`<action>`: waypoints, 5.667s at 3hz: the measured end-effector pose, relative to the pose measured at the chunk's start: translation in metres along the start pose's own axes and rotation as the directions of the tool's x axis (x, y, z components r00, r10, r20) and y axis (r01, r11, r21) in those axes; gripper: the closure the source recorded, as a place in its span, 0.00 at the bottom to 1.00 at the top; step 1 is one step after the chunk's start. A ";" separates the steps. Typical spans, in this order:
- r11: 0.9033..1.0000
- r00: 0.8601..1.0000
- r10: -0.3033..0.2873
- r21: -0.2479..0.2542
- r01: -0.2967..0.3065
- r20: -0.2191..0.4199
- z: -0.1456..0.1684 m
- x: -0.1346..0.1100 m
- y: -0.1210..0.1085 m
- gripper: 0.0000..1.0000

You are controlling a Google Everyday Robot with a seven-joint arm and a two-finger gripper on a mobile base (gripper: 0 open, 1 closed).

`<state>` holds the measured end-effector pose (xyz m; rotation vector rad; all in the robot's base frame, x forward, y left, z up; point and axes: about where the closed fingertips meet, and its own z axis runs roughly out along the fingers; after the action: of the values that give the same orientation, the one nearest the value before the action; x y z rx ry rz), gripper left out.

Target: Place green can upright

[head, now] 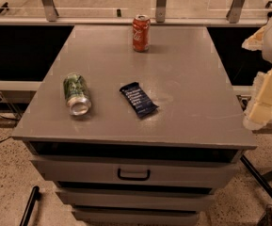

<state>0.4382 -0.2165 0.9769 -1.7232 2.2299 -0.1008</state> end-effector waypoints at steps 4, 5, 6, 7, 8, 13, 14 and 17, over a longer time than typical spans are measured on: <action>0.987 0.988 0.154 0.029 -0.155 0.023 0.052 -0.082 -0.032 0.00; 0.966 0.969 0.246 0.078 -0.245 0.006 0.066 -0.107 -0.035 0.00; 0.942 0.945 0.326 0.083 -0.326 0.013 0.064 -0.105 -0.036 0.00; 0.942 0.945 0.326 0.083 -0.326 0.013 0.064 -0.105 -0.036 0.00; 0.935 0.938 0.347 0.075 -0.346 0.005 0.075 -0.121 -0.045 0.00; 0.625 0.621 0.779 0.030 -0.780 -0.085 0.162 -0.286 -0.104 0.00; 0.573 0.568 0.813 0.002 -0.820 -0.125 0.171 -0.305 -0.096 0.00; 0.593 0.586 0.781 -0.038 -0.804 -0.214 0.214 -0.347 -0.044 0.00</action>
Offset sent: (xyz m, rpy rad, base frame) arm 0.0467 0.0423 -0.0164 0.0194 0.0189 -0.0450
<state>0.6184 0.1322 0.8578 -0.5929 2.9811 0.1164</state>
